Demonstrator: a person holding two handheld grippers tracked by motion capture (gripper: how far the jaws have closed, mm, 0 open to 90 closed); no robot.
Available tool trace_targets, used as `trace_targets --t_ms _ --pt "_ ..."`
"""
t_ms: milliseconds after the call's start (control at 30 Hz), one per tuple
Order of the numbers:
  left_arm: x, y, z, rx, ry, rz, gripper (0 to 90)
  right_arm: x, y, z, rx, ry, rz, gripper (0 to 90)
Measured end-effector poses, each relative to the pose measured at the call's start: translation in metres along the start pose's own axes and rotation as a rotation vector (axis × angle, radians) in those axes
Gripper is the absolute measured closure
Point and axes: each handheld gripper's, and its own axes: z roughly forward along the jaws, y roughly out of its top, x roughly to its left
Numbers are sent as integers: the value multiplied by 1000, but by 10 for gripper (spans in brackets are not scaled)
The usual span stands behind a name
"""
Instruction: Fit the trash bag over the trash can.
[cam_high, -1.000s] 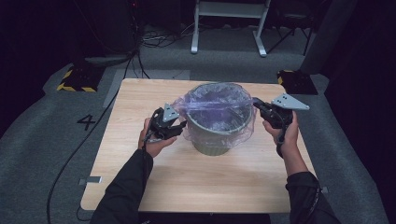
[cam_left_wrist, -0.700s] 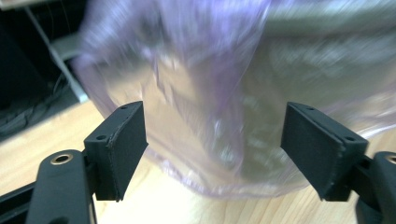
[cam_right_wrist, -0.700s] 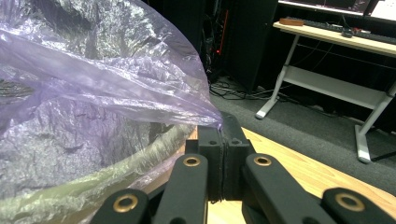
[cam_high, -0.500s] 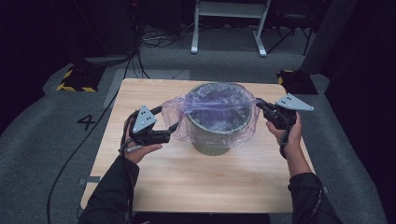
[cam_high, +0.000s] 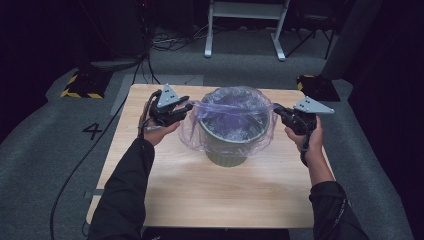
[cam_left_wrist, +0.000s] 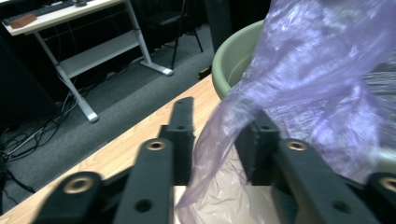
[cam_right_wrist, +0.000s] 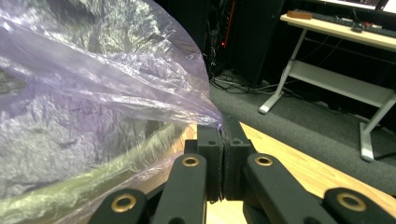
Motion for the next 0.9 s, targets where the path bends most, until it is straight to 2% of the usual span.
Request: trace_targets --t_ms 100,200,267,300,367,467,600,667,700,733,800,900 --pt "1 1 13 8 16 -8 814 -3 -3 6 16 -2 5 891" --pt "1 2 25 27 49 -21 836 -7 -6 13 32 -7 25 891" --pt "3 2 36 29 56 -73 871 -12 -9 20 50 -20 37 891" --pt "3 2 36 29 56 -73 881 -12 -9 20 50 -20 37 891" --pt "6 1 44 37 38 -112 884 -15 -12 25 66 -25 48 891" --pt "8 -4 59 92 28 -173 893 -18 -18 33 90 -26 66 893" --pt "9 -12 73 110 12 -234 894 -17 -27 45 111 -12 103 895" --pt "9 -20 82 160 -11 -264 894 -15 -35 52 131 5 123 896" --pt "9 -20 82 160 -11 -264 894 -15 -35 52 131 5 123 896" --pt "9 -22 85 184 -12 -269 894 -15 -38 54 140 10 129 895" --pt "10 -28 90 199 -43 -314 893 -14 -43 57 155 20 133 895" --pt "8 -34 94 228 -56 -325 887 -11 -49 59 163 39 135 895"
